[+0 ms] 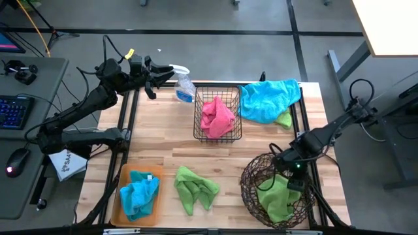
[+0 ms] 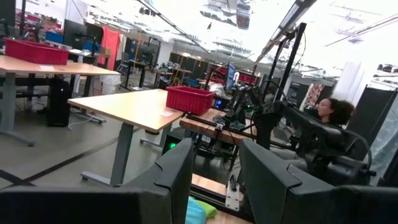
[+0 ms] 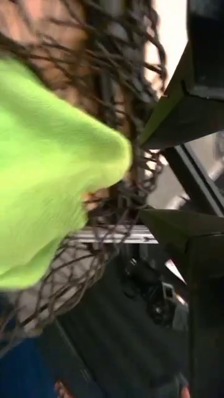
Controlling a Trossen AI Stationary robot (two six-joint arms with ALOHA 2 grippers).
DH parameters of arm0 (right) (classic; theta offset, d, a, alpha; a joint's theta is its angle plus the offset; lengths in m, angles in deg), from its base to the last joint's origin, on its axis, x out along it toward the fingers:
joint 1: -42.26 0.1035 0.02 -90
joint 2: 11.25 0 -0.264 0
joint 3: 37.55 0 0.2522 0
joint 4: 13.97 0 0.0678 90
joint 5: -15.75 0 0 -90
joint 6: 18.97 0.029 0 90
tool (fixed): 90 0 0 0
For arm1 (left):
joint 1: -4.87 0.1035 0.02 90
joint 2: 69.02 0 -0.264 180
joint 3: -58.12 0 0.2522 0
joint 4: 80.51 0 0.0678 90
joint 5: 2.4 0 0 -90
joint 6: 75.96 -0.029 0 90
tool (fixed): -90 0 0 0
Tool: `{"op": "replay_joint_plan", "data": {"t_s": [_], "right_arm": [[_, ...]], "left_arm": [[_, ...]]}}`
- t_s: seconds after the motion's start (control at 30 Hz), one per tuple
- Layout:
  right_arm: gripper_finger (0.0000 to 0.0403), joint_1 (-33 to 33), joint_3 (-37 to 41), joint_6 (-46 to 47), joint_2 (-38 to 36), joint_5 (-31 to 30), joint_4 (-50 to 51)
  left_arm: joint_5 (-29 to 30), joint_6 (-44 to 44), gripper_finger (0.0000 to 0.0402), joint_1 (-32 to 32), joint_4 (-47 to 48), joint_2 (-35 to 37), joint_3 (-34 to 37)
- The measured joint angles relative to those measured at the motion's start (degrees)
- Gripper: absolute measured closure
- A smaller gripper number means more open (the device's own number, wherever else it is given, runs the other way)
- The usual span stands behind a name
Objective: Sort microfiber towel by color & place in baskets
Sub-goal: Put the blue towel into the orange bin
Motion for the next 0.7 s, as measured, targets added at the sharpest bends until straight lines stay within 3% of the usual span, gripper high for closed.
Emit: {"op": "replay_joint_plan", "data": {"t_s": [0.13, 0.33, 0.43, 0.57, 0.7], "right_arm": [[0.0242, -2.6, -5.5, -4.5, 0.8, -11.3, 6.0], [0.0242, -10.1, -11.3, 0.9, 0.2, -46.5, 7.4], [0.0242, -17.5, -11.0, 3.7, -0.4, -58.4, 7.7], [0.0242, -31.2, -7.1, -1.9, -1.2, -61.3, 5.9], [0.0238, -45.9, 0.1, -12.2, -1.4, -56.4, -4.7]], "left_arm": [[0.0, 0.0, 0.0281, 0.0, 0.0, 0.0, 0.0], [0.0, 1.8, 0.0281, 0.0, -0.1, 0.0, 0.0], [0.0, 2.6, 0.0281, 0.0, -0.1, 0.0, 0.0], [0.0, 3.8, 0.0281, -0.2, -0.1, 0.0, 0.0], [0.0, 4.2, 0.0281, -0.2, -0.1, 0.0, 0.0]]}}
